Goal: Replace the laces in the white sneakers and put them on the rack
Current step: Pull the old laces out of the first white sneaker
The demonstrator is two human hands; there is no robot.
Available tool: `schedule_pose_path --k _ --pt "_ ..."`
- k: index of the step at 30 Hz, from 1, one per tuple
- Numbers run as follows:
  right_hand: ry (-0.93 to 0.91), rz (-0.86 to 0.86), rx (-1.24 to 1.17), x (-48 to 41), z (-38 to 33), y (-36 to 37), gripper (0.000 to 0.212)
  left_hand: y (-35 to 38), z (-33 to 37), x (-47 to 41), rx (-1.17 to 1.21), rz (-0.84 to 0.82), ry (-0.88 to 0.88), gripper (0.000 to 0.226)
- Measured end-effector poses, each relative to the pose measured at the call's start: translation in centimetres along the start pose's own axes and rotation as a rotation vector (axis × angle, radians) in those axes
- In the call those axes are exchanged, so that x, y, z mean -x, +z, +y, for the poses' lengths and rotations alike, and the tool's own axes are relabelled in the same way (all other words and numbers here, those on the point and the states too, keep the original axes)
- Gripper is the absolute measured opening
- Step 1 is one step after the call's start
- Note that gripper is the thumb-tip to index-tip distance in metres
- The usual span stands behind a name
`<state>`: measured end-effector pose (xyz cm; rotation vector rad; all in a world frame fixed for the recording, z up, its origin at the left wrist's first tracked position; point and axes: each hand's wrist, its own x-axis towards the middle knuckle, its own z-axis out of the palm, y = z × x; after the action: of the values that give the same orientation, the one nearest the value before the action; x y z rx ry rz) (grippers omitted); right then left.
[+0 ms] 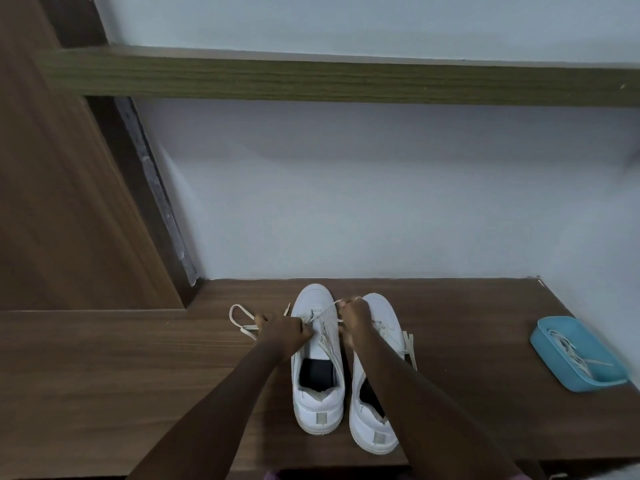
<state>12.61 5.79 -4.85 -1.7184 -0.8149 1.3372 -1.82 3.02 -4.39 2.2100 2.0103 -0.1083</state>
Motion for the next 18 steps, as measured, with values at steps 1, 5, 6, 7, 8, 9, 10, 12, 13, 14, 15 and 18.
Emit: schedule_pose_path --k 1,5,6,7,8,9,10,12,13,14,15,18 --pt "0.043 0.012 -0.170 -0.1 0.0 -0.6 0.019 0.2 0.0 -0.1 -0.001 0.006 0.004 0.045" --pt "-0.138 0.253 0.074 -0.8 0.0 -0.9 0.017 1.2 -0.3 -0.4 -0.001 -0.001 0.002 0.047" --pt "-0.280 0.279 0.282 -0.9 0.0 -0.6 0.018 1.2 -0.3 -0.5 -0.001 0.006 0.005 0.047" --pt "-0.405 0.254 0.461 -0.5 -0.2 -0.2 0.017 1.2 -0.3 -0.5 -0.003 0.012 0.008 0.047" --pt "-0.491 0.195 0.628 -0.3 -0.3 0.3 0.016 1.2 -0.3 -0.6 -0.005 0.017 0.010 0.046" --pt "-0.571 0.135 0.795 0.0 -0.3 0.7 0.016 1.2 -0.3 -0.6 -0.005 0.025 0.013 0.046" --pt "-0.626 0.064 0.963 0.2 -0.1 1.1 0.020 1.1 -0.2 -0.6 -0.005 0.035 0.019 0.046" --pt "-0.660 0.002 1.149 1.0 0.2 2.0 0.028 1.0 -0.1 -0.4 -0.009 0.042 0.024 0.045" --pt "-0.650 0.014 1.181 1.3 0.3 2.4 0.031 0.9 0.0 -0.4 -0.011 0.041 0.024 0.043" --pt "-0.633 0.030 1.200 1.5 0.4 2.7 0.032 0.9 0.0 -0.3 -0.010 0.044 0.025 0.041" --pt "-0.621 0.040 1.214 1.6 0.4 2.9 0.033 0.9 0.0 -0.3 -0.007 0.050 0.026 0.041" --pt "-0.571 0.064 1.154 1.9 0.4 3.0 0.033 0.9 -0.3 -0.3 -0.017 0.070 0.020 0.043"
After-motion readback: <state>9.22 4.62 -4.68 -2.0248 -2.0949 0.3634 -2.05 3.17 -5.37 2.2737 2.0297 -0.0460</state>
